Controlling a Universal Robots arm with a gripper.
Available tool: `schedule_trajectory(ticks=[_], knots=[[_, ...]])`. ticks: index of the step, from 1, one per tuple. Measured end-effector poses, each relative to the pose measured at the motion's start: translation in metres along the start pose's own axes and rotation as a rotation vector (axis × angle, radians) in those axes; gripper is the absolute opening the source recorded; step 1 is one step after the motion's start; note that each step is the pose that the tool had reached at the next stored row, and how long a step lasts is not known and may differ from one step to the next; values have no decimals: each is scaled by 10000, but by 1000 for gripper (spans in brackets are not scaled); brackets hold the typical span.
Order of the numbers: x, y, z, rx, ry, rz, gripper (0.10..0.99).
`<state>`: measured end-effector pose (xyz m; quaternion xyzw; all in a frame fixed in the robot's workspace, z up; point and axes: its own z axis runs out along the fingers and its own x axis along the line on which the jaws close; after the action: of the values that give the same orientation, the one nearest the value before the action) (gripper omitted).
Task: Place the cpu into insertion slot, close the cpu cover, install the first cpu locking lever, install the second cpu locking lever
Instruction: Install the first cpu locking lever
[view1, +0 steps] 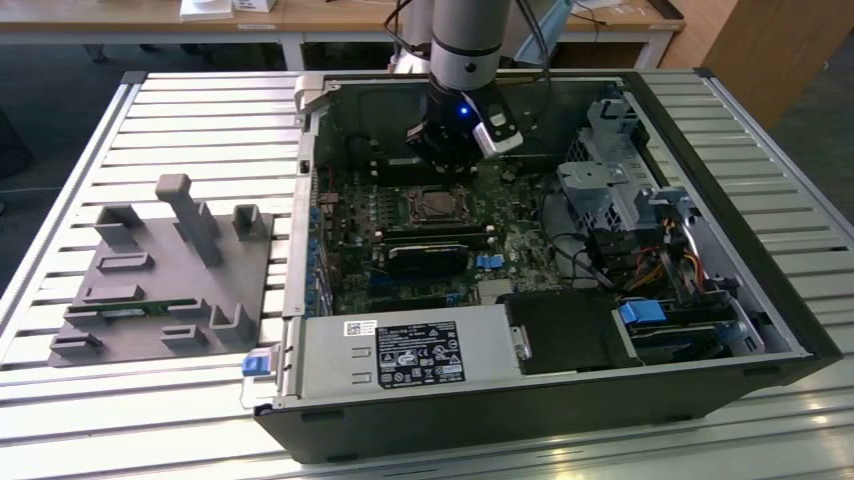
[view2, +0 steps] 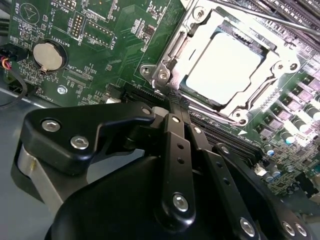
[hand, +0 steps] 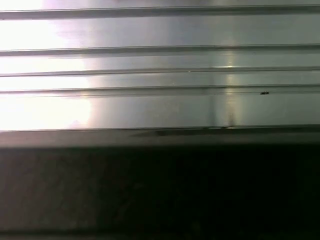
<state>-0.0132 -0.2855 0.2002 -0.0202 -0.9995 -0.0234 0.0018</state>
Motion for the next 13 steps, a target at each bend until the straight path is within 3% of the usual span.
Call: schedule_trajectory(ticks=[13], knots=[[0, 5, 48, 50, 1, 0, 106]])
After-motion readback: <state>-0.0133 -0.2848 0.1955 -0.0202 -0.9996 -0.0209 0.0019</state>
